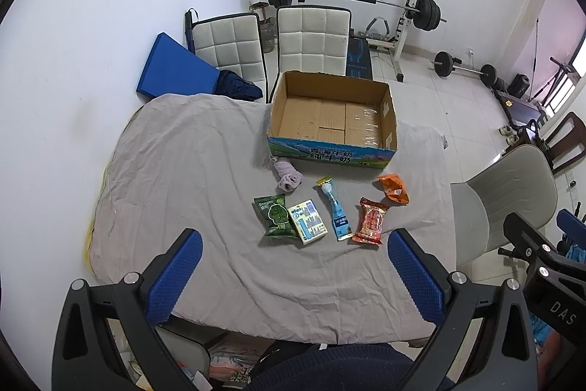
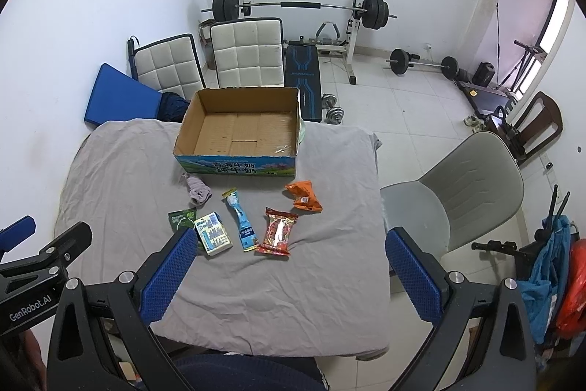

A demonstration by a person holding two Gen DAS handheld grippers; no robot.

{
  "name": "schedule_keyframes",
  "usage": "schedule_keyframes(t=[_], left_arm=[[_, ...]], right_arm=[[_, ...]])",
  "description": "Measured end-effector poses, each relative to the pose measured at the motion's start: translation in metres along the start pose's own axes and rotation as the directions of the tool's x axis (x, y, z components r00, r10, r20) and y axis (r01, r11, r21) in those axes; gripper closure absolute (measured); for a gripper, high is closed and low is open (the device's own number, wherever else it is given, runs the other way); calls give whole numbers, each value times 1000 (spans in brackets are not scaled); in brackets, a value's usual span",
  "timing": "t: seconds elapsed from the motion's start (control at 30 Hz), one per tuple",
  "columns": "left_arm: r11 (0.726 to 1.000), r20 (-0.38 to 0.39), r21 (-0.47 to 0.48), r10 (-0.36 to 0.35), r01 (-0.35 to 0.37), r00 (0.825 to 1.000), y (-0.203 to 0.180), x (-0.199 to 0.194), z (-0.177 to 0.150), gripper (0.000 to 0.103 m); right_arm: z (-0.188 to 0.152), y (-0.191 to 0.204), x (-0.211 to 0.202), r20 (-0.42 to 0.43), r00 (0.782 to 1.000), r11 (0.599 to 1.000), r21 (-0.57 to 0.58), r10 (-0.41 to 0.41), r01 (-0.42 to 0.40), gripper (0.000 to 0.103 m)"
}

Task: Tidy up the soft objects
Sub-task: 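Grasp the yellow milk carton with the left tool while the right tool grasps the red-orange snack bag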

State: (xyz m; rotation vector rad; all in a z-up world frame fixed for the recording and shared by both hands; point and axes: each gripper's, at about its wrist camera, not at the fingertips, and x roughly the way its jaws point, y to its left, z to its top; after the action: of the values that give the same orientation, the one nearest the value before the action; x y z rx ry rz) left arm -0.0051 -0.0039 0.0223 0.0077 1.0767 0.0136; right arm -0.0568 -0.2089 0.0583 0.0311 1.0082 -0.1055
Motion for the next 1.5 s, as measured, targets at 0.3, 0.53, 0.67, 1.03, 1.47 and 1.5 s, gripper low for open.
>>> schedule_keyframes(t=[0.3, 0.53, 0.67, 1.03, 1.47, 1.5], left_arm=[[999, 1, -12, 36, -36, 999, 10, 27, 19, 0], [991, -169, -114, 44, -64, 985, 56, 143, 34, 0], [992, -308, -117, 17, -56, 951, 62, 223, 26, 0], [974, -585, -222, -165, 39, 794, 4, 395, -22, 13], [978, -646, -209, -133, -7, 752, -17, 466, -50, 39], [984, -641, -179, -110, -9, 760, -21, 464, -52, 39]], right_arm=[[16, -12, 65, -110, 991, 995, 75, 69, -61, 0], [8, -12, 223, -330, 940, 993, 105, 85, -53, 0], [-13, -2, 320, -458, 886, 995, 100, 73, -31, 0], [-67, 13, 474, -651, 752, 986, 166, 97, 17, 11], [-105, -4, 521, -707, 692, 978, 210, 146, 9, 52], [-109, -2, 521, -717, 685, 982, 189, 131, 11, 53]])
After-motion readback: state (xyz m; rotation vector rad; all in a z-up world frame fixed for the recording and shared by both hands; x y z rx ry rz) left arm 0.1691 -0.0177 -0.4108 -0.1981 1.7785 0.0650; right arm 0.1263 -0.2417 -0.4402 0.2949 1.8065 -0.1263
